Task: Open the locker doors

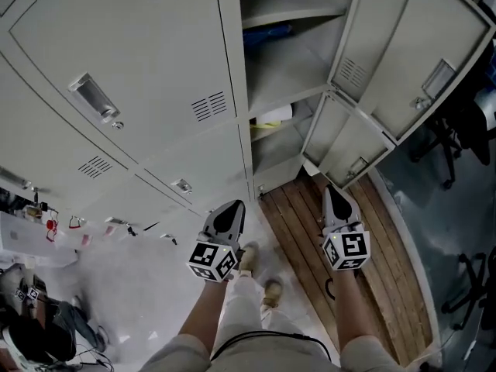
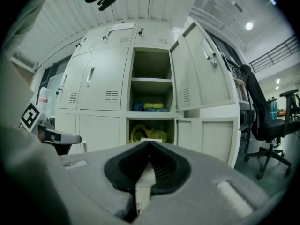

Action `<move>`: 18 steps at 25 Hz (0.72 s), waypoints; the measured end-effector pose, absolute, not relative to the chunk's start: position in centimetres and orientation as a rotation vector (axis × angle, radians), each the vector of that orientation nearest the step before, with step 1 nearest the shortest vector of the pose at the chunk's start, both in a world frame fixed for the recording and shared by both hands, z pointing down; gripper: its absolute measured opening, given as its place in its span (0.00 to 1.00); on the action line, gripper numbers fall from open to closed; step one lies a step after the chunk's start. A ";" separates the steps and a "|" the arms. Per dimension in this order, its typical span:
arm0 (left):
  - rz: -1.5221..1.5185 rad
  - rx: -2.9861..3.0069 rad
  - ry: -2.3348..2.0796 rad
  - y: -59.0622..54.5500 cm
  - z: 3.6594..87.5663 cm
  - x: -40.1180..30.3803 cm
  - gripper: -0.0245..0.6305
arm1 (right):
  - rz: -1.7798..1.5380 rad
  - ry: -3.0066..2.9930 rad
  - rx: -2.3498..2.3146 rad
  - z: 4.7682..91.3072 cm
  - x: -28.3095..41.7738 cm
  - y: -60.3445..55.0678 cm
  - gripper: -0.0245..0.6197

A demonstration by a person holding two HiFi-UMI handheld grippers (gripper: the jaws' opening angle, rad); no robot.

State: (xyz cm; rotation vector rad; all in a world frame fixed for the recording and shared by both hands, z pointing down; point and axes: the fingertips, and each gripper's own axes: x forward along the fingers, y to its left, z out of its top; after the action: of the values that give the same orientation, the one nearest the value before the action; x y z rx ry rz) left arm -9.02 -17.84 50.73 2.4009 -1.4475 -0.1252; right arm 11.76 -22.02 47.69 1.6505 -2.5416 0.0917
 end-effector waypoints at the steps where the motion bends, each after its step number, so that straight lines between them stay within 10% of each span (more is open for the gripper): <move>1: -0.131 2.400 -1.456 -17.5 50.1 -9.2 0.04 | 0.088 -2.554 1.643 47.0 11.5 -21.7 0.04; 18: -0.199 2.460 -1.534 -13.4 41.6 -10.2 0.04 | -0.002 -2.688 1.559 38.5 9.1 -16.2 0.04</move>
State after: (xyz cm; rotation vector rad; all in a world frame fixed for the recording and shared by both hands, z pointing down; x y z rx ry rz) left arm -10.20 -13.44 41.57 2.4600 -1.5342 -0.1989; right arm 9.11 -16.19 38.50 1.5590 -2.6884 -0.0020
